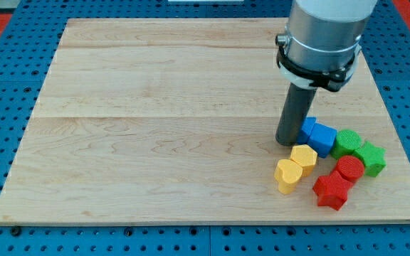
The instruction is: Adjust the group of blocks at the bottom right of the board
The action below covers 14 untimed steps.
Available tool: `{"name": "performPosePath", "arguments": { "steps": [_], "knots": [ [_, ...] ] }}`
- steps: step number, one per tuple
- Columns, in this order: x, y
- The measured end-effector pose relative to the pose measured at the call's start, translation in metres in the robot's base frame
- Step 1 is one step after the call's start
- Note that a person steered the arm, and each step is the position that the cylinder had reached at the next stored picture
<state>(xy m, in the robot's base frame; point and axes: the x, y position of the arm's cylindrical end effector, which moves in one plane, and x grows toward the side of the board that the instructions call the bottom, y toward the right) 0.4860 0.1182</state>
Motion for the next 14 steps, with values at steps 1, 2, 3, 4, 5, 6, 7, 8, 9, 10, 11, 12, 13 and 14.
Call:
{"name": "performPosePath", "arguments": {
  "steps": [1, 2, 3, 4, 5, 6, 7, 8, 9, 10, 11, 12, 13, 14],
  "knots": [
    [-0.023, 0.000],
    [-0.062, -0.034],
    [-0.067, -0.043],
    [-0.115, -0.036],
    [-0.149, 0.064],
    [-0.061, 0.174],
    [0.041, 0.223],
    [0.078, 0.194],
    [0.055, 0.141],
    [0.013, 0.098],
    [-0.001, 0.067],
    [-0.019, 0.162],
    [0.050, 0.198],
    [0.129, 0.180]
  ]
}}
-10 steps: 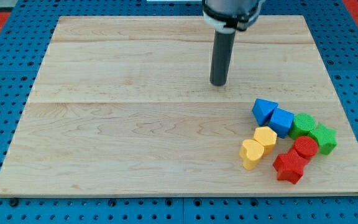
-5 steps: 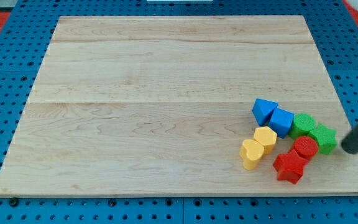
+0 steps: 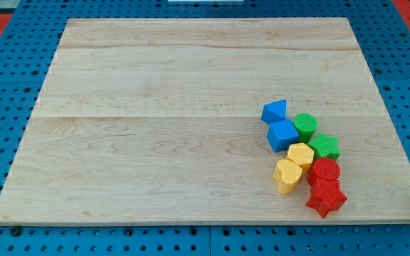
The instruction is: Adjust the group of blocks at the bottom right of the board
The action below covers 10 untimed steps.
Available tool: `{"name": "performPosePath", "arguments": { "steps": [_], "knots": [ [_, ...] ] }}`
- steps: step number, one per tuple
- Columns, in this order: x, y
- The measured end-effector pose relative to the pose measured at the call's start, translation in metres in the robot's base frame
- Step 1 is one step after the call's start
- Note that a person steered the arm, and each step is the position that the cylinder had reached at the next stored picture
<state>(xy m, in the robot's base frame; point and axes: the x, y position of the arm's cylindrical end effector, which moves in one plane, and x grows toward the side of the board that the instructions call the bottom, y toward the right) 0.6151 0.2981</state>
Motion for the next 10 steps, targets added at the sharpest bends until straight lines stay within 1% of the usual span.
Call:
{"name": "performPosePath", "arguments": {
  "steps": [1, 2, 3, 4, 5, 6, 7, 8, 10],
  "knots": [
    [0.003, -0.006],
    [0.003, -0.062],
    [0.004, -0.148],
    [-0.034, -0.223],
    [-0.077, -0.235],
    [-0.066, -0.258],
    [-0.030, -0.301],
    [0.003, -0.315],
    [0.003, -0.307]
  ]
}}
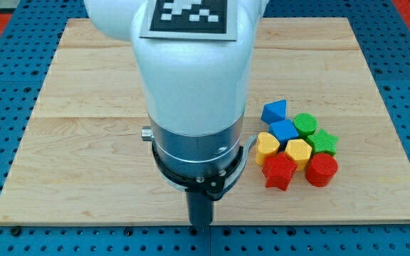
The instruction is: Adjust the group of blocks at the bottom right of the board
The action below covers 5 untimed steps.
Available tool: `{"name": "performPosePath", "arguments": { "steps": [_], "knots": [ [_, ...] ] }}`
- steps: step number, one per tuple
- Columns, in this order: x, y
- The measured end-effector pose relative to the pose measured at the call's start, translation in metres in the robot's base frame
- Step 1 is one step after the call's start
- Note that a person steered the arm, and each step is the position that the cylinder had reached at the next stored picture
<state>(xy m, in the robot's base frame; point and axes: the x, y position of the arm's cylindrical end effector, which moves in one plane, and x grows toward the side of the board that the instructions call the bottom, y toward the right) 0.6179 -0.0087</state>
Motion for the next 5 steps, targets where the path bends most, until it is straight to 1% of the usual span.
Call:
{"name": "performPosePath", "arguments": {
  "steps": [1, 4, 5],
  "knots": [
    [0.0002, 0.0111],
    [0.0002, 0.0053],
    [0.0002, 0.0141]
  ]
}}
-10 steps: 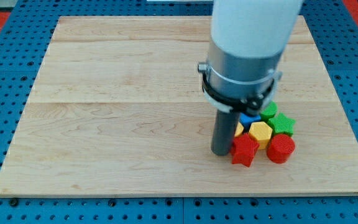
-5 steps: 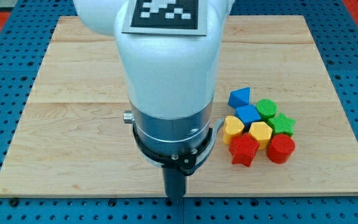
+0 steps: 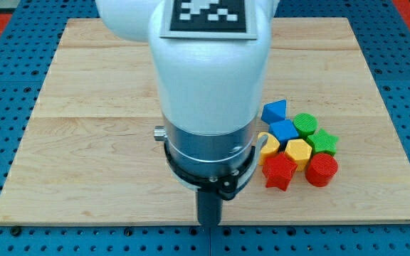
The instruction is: Adjust the group of blocks at the bottom right of the board
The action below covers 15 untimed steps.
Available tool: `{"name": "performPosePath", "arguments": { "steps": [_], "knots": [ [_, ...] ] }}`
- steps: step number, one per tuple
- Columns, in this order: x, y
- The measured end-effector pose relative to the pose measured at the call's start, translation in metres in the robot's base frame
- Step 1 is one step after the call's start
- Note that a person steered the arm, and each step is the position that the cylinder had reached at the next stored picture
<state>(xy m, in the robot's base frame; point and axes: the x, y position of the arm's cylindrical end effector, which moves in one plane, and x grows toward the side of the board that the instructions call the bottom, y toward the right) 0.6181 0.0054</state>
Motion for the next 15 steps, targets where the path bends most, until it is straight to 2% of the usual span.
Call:
{"name": "performPosePath", "arguments": {
  "steps": [3, 5, 10, 11, 13, 15],
  "knots": [
    [0.000, 0.134],
    [0.000, 0.137],
    [-0.043, 0.134],
    [-0.029, 0.138],
    [-0.037, 0.233],
    [-0.095, 0.244]
  ]
}}
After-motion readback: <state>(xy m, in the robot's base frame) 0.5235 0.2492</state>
